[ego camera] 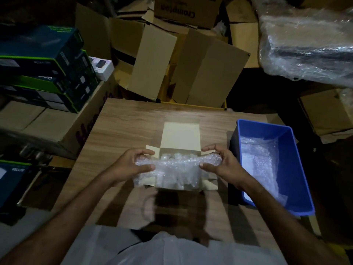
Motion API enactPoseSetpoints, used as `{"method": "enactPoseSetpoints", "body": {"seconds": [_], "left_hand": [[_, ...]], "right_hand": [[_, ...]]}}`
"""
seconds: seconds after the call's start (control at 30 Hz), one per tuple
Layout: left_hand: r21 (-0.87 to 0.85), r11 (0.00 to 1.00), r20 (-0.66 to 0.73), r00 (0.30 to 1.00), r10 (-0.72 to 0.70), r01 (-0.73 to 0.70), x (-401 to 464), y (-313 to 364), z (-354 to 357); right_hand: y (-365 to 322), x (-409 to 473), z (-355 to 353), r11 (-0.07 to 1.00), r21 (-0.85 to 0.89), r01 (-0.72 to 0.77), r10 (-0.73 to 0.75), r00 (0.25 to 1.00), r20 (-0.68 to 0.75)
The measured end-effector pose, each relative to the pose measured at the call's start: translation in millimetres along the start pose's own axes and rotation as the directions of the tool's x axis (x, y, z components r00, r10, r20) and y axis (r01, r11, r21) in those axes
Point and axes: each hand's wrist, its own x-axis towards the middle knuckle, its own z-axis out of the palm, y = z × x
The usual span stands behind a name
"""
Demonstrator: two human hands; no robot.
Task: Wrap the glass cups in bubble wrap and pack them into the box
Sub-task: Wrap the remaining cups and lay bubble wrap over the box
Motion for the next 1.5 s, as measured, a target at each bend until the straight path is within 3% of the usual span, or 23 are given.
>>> {"method": "enactPoseSetpoints", "body": {"seconds": [0.17,0.3,0.37,0.53,0.63,0.73,0.83,0.93,1.03,1.13,1.23,1.33,1.5], "left_hand": [[0.057,0.984,0.07,0.984,0.163,-0.167,6.2,-5.8,0.7],[-0.054,0.998,0.072,0.997,0.019,-0.015,11.6,-6.8,1.1],[-0.022,0.999,0.062,0.998,-0.022,0.024,16.3,-7.6,-1.4],[-0.14,0.985,0.053,0.994,-0.096,0.103,30.0,-11.6,-2.6],[-0.081,0.995,-0.002,0.998,-0.062,0.061,45.1,-20.4,4.6],[0.118,0.993,-0.082,0.996,0.028,-0.019,58.3,-26.7,12.8],[0.39,0.904,-0.13,0.962,0.241,-0.174,70.1,-25.6,19.6],[0.601,0.756,-0.087,0.919,0.385,-0.26,86.3,-34.0,28.6],[0.781,0.591,-0.051,0.922,0.385,-0.203,96.4,-42.0,42.7],[0.895,0.4,0.033,0.925,0.378,-0.195,100.1,-42.5,56.6],[0.945,0.279,0.063,0.934,0.351,-0.169,101.8,-41.1,67.0],[0.954,0.267,0.054,0.952,0.3,-0.138,101.2,-42.9,82.1],[0.927,0.372,0.011,0.996,0.09,-0.043,94.5,-40.9,104.5]], "right_hand": [[-2.5,6.0,12.7,0.999,0.04,0.017,-0.019,0.998,0.054],[0.3,13.8,13.8,0.999,-0.019,0.038,-0.037,0.999,0.033],[1.8,18.3,13.3,0.995,-0.083,0.053,-0.051,0.998,0.031],[2.0,22.7,16.6,0.998,0.027,0.057,-0.057,0.998,-0.001],[12.4,31.3,20.0,0.97,-0.199,0.14,-0.146,0.989,-0.016],[22.2,37.8,23.1,0.916,-0.368,0.16,-0.187,0.981,-0.04],[27.0,41.4,26.1,0.862,-0.496,0.101,-0.136,0.99,-0.035],[38.1,49.5,31.1,0.728,-0.674,0.124,-0.163,0.987,0.006],[48.7,54.6,37.9,0.609,-0.782,0.131,-0.177,0.984,0.028],[50.0,56.8,45.5,0.596,-0.801,0.049,-0.114,0.993,-0.024],[53.7,60.1,53.2,0.525,-0.85,0.041,-0.138,0.99,-0.038],[59.3,56.4,59.9,0.37,-0.928,0.05,-0.168,0.986,-0.014],[59.5,45.5,74.6,0.302,-0.953,0.001,-0.099,0.995,-0.031]]}}
